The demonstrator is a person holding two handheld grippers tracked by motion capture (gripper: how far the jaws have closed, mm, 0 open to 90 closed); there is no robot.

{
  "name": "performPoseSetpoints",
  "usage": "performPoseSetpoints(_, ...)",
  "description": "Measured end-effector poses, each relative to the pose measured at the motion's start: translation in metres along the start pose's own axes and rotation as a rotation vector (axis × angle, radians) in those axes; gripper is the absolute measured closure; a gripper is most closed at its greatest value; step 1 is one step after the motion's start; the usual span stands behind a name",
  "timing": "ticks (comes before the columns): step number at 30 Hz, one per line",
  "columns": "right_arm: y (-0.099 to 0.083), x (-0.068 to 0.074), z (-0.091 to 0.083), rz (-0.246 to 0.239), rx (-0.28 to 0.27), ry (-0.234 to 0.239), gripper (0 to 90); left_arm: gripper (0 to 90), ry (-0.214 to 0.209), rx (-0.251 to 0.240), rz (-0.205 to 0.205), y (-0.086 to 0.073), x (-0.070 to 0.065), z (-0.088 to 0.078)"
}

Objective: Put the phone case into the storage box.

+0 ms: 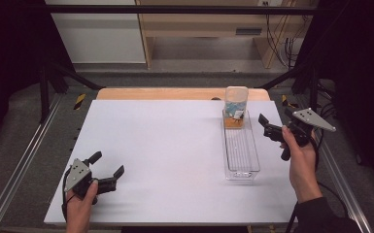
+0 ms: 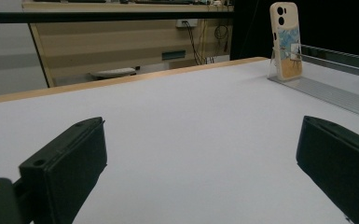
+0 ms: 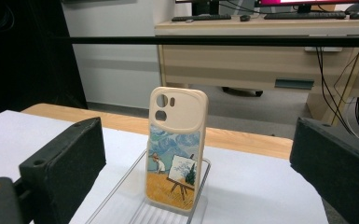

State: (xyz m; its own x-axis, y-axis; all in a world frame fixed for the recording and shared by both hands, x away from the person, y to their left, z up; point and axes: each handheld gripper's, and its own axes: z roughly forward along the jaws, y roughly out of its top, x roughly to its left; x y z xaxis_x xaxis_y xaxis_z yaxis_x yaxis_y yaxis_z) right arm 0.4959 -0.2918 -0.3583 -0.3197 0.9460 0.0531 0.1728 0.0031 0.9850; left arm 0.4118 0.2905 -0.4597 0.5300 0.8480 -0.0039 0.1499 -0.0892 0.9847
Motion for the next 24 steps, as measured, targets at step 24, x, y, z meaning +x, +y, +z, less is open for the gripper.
performPoseSetpoints(24, -0.025, 0.001, -0.022, 0.005, -0.024, 0.033, 3.4, 1.5, 0.015, -0.035, -0.058, -0.001, 0.012, -0.011)
